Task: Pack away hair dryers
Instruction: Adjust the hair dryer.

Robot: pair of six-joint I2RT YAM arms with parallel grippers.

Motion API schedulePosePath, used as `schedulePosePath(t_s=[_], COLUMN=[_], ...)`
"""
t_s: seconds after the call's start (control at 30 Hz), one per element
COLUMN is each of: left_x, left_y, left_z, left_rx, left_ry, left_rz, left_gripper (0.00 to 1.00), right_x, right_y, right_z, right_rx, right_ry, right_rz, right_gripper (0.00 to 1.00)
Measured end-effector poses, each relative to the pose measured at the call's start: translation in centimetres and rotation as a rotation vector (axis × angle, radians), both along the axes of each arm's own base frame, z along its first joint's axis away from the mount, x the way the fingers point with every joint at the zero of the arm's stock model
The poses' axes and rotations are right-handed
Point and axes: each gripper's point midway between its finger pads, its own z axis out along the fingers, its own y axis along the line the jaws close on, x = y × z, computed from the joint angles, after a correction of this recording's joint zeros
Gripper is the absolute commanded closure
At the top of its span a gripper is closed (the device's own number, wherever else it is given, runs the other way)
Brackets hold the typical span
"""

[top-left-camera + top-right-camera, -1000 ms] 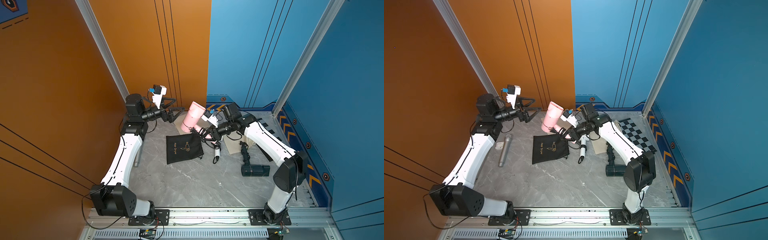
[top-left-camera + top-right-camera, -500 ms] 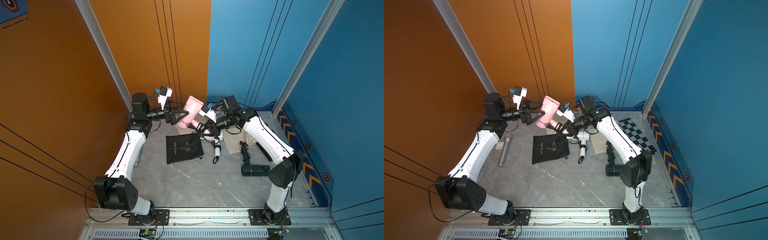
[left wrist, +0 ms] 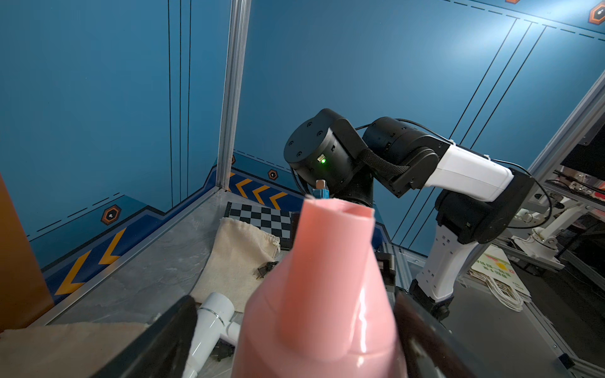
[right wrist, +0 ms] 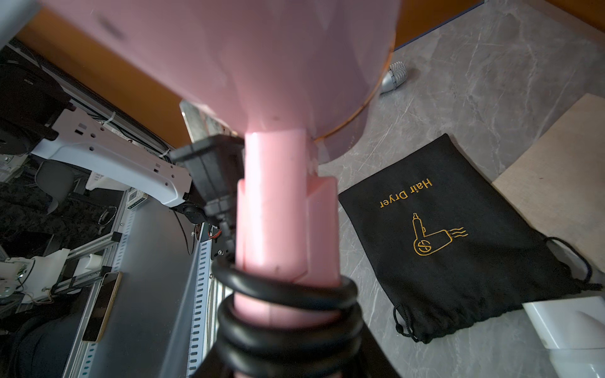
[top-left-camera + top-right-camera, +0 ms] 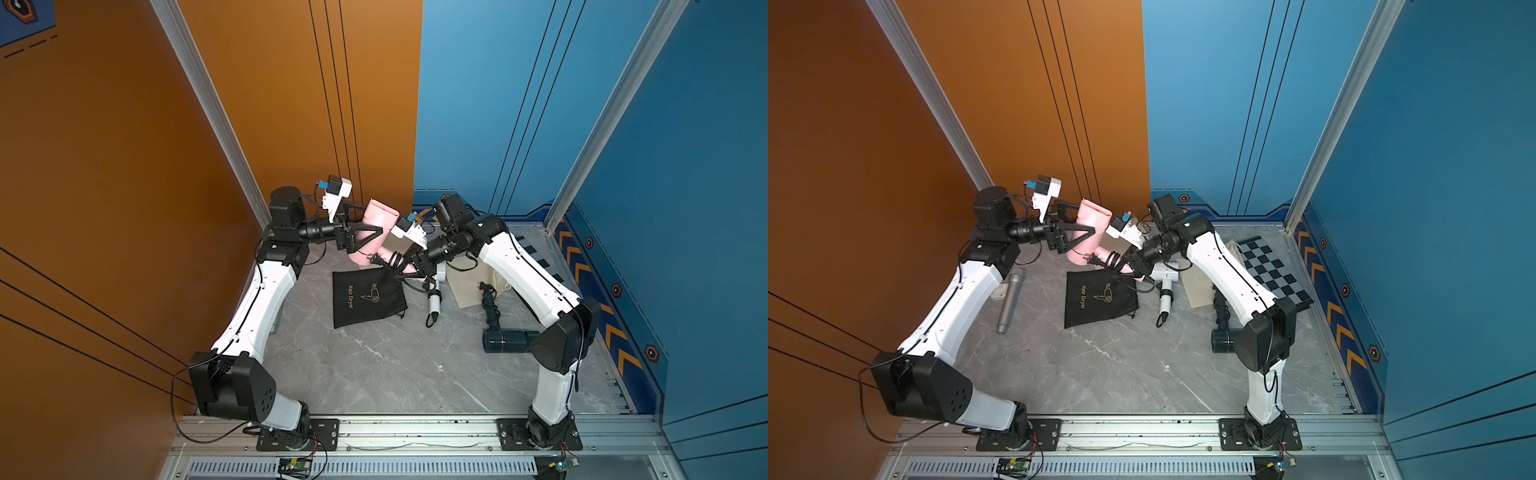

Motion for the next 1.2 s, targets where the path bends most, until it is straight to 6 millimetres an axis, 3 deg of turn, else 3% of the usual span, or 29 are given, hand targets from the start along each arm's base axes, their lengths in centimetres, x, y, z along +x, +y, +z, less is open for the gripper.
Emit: schedulePosePath(t_s=[0.27,0.43,0.53,0.77,1.2], left_x=[-0.6,0.4,0.7,0.4,0.0], left_y=[-1.2,-1.3,-1.5,-1.9,-4.0], left_z=[-0.7,-1.5,-1.8,-1.6,-0.9], left_rx=[0.003,0.009,0.012,0.010,0.004], left_ry=[0.011,0.015,0.000,-0.002,-0.021], left_rz=[-0.043,-0.030,-0.036,-0.051,-0.139], left_gripper=[0.10,0.31,0.36,0.24,0.27], right_x=[0.6,0.6,0.3,0.0,0.7], right_y=[0.4,0.1,-0.1,-0.6,-3.3], right_z=[0.3,-0.7,-1.0,-0.7,0.0], right_rx=[0.003,-0.025,-0.038,-0.053,-0.153], right_ry=[-0.006,0.028,0.055,0.062,-0.047], right_rz=[0.001,0.004,0.004,0.007,-0.004], right_gripper=[0.83,0.83,0.83,0.83,0.83])
